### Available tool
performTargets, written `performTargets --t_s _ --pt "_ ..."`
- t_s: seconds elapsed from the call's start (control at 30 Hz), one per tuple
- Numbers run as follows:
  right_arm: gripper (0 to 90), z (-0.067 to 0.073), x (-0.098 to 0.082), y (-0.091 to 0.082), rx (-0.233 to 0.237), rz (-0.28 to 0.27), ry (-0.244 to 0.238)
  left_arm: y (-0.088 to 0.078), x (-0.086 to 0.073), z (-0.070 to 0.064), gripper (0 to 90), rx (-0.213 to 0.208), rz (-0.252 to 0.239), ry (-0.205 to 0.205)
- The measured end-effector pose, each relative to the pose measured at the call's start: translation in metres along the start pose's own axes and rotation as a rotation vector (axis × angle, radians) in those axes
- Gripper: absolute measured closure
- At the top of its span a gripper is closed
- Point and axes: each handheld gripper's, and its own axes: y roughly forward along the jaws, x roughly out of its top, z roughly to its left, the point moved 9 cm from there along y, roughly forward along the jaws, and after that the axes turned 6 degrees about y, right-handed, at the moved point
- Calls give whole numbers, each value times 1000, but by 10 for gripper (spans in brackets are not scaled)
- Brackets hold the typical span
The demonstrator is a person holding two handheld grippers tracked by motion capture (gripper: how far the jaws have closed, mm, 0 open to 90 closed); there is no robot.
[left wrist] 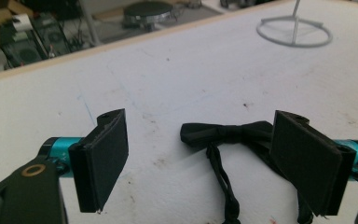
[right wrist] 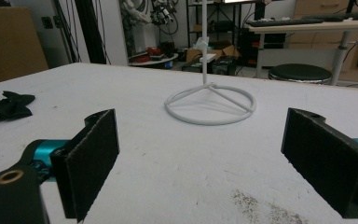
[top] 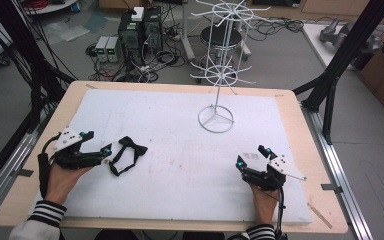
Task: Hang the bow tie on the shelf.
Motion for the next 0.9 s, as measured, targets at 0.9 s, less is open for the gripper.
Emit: performTargets --t_s 0.9 --pt "103 0 0 0 1 2 5 46 -16 -9 253 -89 415 90"
